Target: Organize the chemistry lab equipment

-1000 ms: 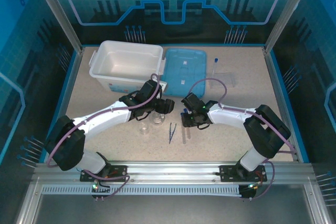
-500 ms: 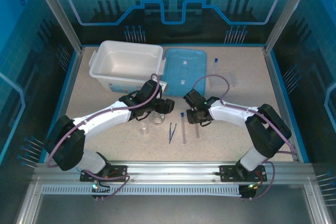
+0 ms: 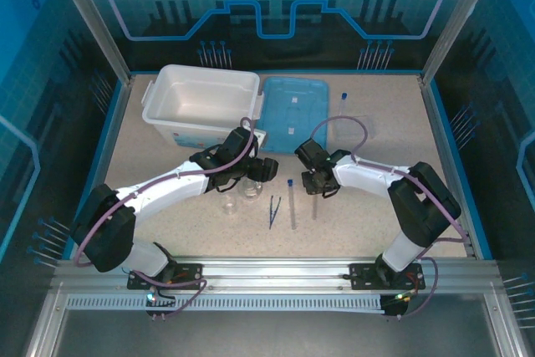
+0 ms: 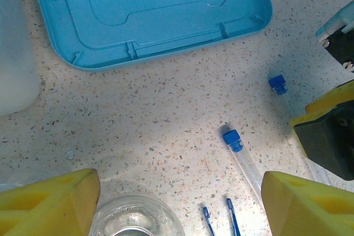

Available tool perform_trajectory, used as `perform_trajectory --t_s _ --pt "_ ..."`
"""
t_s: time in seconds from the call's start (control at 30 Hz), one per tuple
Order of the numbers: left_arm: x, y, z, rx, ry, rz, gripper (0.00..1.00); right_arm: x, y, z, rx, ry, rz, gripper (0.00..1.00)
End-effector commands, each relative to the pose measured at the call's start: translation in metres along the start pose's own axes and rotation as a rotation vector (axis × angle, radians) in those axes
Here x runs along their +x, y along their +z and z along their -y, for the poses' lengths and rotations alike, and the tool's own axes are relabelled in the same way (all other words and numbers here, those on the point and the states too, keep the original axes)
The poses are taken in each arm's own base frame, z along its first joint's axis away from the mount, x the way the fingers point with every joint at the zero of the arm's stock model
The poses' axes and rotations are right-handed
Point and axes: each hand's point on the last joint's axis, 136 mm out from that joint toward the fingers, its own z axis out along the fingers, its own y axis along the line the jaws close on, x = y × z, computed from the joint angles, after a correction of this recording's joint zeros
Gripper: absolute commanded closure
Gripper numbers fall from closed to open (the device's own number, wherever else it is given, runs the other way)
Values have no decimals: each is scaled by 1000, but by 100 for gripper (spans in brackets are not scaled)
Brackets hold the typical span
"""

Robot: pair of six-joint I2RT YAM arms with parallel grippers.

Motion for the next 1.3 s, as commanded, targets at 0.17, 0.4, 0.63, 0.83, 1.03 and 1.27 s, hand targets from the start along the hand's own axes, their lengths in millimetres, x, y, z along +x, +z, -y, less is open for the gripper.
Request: perform_trajectory --t_s 0.17,0.4,0.63,0.83,1.03,1.27 --pt "-9 -3 7 33 -12 21 22 -6 -3 6 6 5 -5 68" --pt "-10 -3 8 33 -9 21 22 -5 5 1 -19 18 -27 68" --pt "-11 -3 9 35 -8 23 22 -4 12 0 -7 13 -47 68" --pt "-11 -2 11 38 -4 21 22 0 20 4 28 -3 -70 71" --pt "-9 -1 12 39 -1 15 22 6 31 5 40 -9 -105 78" --pt "-11 -1 20 52 12 14 22 1 26 3 9 15 -74 90"
